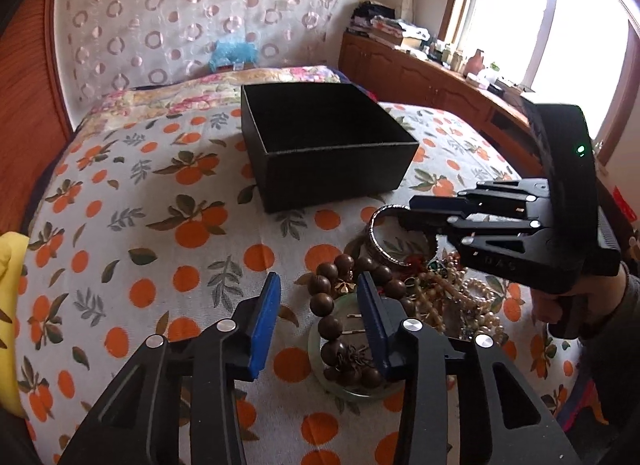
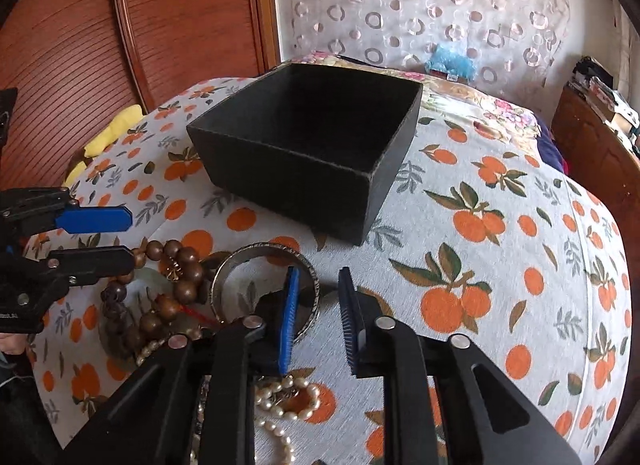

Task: Organize jewelry
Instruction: 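Grasp the wooden bead bracelet with the left tool while the right grasps the silver bangle, then lower the bead bracelet into the black box while the right tool drops the bangle in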

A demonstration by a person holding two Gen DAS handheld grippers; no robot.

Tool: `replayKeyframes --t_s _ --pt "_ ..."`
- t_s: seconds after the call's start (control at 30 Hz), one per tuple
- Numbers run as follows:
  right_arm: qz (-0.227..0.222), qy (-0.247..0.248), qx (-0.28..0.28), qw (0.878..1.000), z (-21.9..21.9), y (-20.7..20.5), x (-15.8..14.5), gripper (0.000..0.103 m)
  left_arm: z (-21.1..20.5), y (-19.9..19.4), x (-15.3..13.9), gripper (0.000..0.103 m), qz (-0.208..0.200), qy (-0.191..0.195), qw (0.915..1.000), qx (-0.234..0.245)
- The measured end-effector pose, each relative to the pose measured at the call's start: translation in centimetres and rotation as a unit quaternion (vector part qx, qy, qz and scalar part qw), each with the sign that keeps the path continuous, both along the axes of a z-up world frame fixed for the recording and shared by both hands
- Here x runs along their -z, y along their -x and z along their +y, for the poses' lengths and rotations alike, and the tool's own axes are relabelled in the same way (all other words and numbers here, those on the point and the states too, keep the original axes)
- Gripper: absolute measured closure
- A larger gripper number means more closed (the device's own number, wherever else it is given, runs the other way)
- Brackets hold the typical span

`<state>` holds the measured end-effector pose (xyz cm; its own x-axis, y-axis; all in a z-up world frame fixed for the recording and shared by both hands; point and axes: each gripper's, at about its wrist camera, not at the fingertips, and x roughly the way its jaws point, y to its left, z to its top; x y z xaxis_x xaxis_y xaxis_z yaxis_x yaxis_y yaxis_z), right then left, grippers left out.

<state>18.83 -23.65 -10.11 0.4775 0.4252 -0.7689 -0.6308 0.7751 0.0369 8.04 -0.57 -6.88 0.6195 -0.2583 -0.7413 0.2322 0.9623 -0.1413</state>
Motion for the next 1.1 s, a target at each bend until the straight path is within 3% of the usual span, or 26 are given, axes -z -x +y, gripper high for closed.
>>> replayKeyframes --t_s 0.1,0.2,0.33,0.6,0.97,1.1 --pt "-0.004 0.006 -0.009 1.000 0.1 0.0 0.0 0.097 -0.1 -0.3 0.5 0.071 0.010 0.002 0.9999 0.003" --pt "-0.008 0.004 -0.013 1.000 -0.2 0.0 0.0 0.098 -0.1 -0.6 0.8 0.076 0.018 0.000 0.9998 0.004" --pt "-0.013 -0.004 -0.009 1.000 -0.7 0.2 -0.2 0.098 0.0 -0.7 0.8 0.091 0.014 0.004 0.9999 0.008" --pt "-0.047 -0.021 0.005 0.999 -2.2 1.3 -2.0 0.098 0.2 0.2 -1.5 0.091 -0.024 0.011 0.9996 0.001" --pt "-0.075 -0.042 0.012 0.996 -2.4 1.6 -4.6 0.098 -1.1 1.7 -7.6 0.091 -0.096 0.025 0.9949 0.018" --pt "-0.083 -0.045 0.016 0.995 -2.5 1.1 -5.3 0.098 -1.3 1.2 -9.1 0.091 -0.115 0.012 0.9933 0.011"
